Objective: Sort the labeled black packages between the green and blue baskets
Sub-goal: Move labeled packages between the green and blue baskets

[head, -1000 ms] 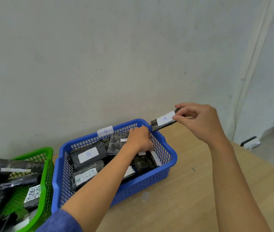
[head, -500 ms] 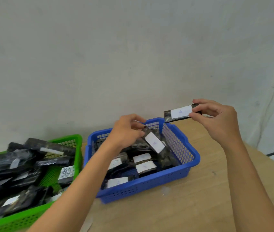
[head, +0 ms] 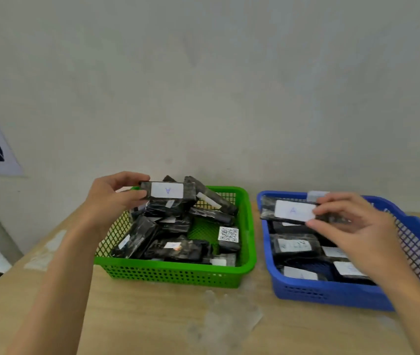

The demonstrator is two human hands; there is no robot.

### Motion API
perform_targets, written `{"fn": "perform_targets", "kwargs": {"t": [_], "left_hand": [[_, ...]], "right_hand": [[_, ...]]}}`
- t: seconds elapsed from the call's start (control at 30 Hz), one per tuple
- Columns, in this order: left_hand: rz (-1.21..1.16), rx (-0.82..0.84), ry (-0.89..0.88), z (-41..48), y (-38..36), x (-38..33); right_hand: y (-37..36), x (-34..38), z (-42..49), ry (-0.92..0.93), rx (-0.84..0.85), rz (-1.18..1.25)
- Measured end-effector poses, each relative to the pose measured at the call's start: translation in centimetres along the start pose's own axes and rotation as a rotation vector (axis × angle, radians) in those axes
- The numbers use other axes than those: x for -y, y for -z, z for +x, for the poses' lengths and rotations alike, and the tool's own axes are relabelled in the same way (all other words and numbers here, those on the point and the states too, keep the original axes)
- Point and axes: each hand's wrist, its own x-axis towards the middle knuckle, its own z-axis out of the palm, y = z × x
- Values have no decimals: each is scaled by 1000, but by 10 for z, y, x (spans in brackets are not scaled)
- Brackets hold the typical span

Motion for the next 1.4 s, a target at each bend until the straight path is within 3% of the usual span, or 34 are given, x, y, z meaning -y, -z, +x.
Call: {"fn": "perform_targets", "kwargs": {"t": [0.1,0.27,0.5,0.6,0.77,0.93,1.03,1.23,1.33,1.4], "left_hand": [[-22,-49,-16,9,24,9],[-50,-39,7,26,34,24],[15,-24,12,42,28,38],[102,43,19,41,18,42],[377,107,-42,40,-6,49],[464,295,-6,45,-13,57],[517,355,-41,48,-16,64],[686,432,-162,45,-30,75],[659,386,-266,41,-31,69],[630,362,-331,39,-30,62]], "right_hand": [[-56,11,7,-33,89,0],[-143,23,37,-99,265,-280],[-223,22,64,-175,524,-423],[-231,20,63,-135,562,-584],[-199,23,73,-202,395,-656],[-172,24,76,-209,802,-1085],[-177,17,70,-233,947,-1087],[-178,12,65,-214,971,-1048],[-161,21,67,-179,853,-889],[-144,26,67,-244,700,-620]]}}
